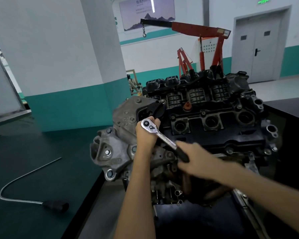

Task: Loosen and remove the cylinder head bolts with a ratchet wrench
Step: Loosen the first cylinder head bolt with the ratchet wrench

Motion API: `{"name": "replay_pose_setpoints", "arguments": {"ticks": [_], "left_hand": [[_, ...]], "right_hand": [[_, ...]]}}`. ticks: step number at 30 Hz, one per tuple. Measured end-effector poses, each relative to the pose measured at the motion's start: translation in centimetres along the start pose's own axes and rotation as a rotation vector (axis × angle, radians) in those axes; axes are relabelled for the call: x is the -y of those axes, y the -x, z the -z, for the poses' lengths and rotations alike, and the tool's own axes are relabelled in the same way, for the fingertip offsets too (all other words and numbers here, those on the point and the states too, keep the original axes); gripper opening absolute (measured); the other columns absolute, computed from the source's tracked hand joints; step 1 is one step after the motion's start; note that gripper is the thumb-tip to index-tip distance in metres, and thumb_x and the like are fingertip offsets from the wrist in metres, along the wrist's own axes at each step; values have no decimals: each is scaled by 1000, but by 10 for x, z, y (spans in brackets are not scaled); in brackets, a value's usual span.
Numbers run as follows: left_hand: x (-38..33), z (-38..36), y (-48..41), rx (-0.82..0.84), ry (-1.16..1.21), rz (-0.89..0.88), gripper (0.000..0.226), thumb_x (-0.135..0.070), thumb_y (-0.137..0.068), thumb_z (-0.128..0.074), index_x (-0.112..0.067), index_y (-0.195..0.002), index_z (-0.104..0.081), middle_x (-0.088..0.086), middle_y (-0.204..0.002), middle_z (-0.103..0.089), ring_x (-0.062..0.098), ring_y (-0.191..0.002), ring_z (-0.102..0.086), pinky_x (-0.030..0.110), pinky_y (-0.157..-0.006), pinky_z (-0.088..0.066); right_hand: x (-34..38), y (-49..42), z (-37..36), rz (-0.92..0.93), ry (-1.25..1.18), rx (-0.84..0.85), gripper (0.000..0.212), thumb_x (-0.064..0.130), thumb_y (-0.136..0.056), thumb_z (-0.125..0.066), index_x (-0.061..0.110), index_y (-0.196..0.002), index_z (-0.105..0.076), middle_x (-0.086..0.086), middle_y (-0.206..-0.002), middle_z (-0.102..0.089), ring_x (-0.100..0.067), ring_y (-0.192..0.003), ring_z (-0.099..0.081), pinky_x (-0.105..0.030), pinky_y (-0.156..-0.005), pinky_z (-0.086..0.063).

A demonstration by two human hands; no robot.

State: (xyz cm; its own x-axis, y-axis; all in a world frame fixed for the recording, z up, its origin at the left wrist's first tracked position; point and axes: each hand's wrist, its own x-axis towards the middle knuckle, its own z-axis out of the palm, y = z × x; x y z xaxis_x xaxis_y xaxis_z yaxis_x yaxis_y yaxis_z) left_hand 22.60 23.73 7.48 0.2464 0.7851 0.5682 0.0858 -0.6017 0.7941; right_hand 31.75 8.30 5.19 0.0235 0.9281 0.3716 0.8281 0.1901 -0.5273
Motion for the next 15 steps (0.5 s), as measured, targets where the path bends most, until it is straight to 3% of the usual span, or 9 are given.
{"name": "replay_pose_setpoints", "arguments": {"ticks": [4, 6, 9, 12, 15], "left_hand": [[-2, 3, 2, 47, 11, -35, 57, 2, -86, -59, -23, -48, -26, -9, -40, -26, 5, -46, -23, 24, -51, -21], [-3, 4, 3, 47, 30, -19, 56, 3, -88, -57, -21, -49, -25, -9, -42, -25, 6, -50, -22, 27, -53, -21], [-6, 1, 3, -17, 59, 34, 51, 5, -86, -53, -18, -52, -22, -3, -52, -20, 8, -48, -17, 26, -50, -17], [-8, -2, 2, -80, 16, 42, 48, 1, -85, -53, -16, -53, -21, 9, -58, -20, 15, -56, -18, 30, -52, -17], [-6, -2, 4, -92, -46, -23, 50, -2, -88, -55, -18, -54, -21, 9, -59, -22, 20, -63, -21, 32, -54, -19]], "right_hand": [[-10, -36, 77, 78, 551, 133, 21, 18, -84, -60, 27, -97, -48, 10, -65, -44, -7, -54, -46, -26, -55, -39], [-10, -42, 84, 90, 635, 85, 21, 20, -85, -59, 31, -99, -46, 10, -67, -42, -15, -60, -48, -27, -58, -37], [-11, -20, 45, 30, 437, -43, 24, 19, -80, -60, 29, -83, -38, 7, -64, -44, -24, -63, -57, -28, -56, -38], [2, 7, -22, -93, -18, -130, 18, 13, -80, -59, 19, -89, -44, -1, -63, -51, -20, -53, -52, -31, -50, -40], [28, 7, -78, -162, -271, -276, 21, 10, -82, -58, 17, -98, -47, 5, -62, -52, -17, -56, -54, -22, -51, -38]]}}
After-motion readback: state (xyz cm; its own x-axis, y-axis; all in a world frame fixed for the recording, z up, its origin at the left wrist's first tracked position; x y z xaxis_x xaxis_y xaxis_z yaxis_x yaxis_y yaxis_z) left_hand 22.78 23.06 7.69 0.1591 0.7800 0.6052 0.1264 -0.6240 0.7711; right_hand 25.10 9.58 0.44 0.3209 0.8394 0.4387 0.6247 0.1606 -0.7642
